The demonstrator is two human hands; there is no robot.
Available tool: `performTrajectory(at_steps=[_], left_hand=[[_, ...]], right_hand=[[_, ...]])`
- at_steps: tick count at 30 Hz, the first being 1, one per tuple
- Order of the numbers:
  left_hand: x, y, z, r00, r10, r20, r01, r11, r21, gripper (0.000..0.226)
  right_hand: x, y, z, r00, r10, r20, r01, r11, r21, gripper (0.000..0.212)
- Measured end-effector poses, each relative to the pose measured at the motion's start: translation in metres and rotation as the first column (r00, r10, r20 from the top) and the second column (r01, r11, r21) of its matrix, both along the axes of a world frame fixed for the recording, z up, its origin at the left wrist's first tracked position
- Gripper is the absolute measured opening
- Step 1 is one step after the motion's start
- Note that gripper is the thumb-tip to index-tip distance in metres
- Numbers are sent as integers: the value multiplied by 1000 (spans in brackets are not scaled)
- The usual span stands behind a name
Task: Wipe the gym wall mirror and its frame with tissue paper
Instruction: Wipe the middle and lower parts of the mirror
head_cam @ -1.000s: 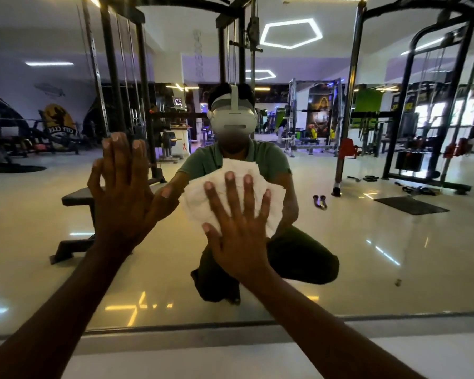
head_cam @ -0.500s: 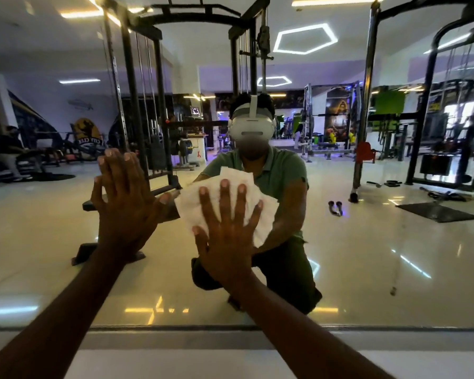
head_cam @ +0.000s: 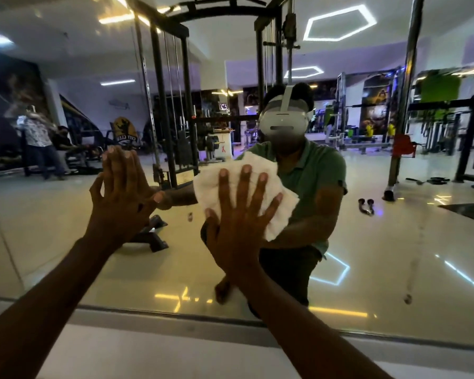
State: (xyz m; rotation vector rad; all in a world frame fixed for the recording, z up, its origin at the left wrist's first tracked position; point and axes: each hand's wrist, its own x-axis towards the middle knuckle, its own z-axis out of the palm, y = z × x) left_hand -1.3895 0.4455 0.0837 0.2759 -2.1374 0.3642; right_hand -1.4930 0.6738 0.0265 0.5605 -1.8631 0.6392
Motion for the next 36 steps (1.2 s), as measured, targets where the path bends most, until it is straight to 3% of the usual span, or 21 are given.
performTrajectory(at_steps=[3,6,11,15,17,21,25,27,29,32,34,36], left_hand=[[2,-3,0,1000,17,5,-17,999,36,106],[2,-5,0,1000,6,-2,-6,999,31,107],[7,-16,-1,998,-55,-18,54,998,-24,105],[15,-43,1,988,-155,17,155,986,-66,91],[21,-57,3,978,-209,1,207,971,-115,83],[35,-91,12,961,-233,-148,211,966,-149,75],[33,-123,36,993,-84,-89,66,980,-188,79],[28,-127,47,993,-85,-84,66,977,-203,87],[26,-131,50,990,-111,-84,90,972,-215,92],[27,-149,56,981,-142,-135,111,971,-212,89],[24,-157,61,967,-182,-177,154,975,-161,89],[20,-157,63,955,-231,-187,212,971,-114,90]], right_hand=[[-4,1,-7,990,73,-119,-54,986,158,68],[-15,21,-28,986,63,-153,-34,982,184,67],[-20,40,-62,989,-143,22,144,987,-66,70],[3,-32,-19,966,-203,159,238,938,-250,78],[16,-78,-3,987,-147,64,156,971,-180,77],[36,-134,10,993,-54,-107,65,992,107,75],[31,-118,15,982,3,-189,52,958,282,72],[22,-88,18,982,-86,-171,121,972,203,72],[12,-53,27,965,-255,-57,254,967,-36,75],[7,-45,52,918,-368,147,396,863,-315,77],[14,-73,73,911,-364,194,412,823,-390,79],[26,-116,86,928,-347,139,373,860,-348,80]])
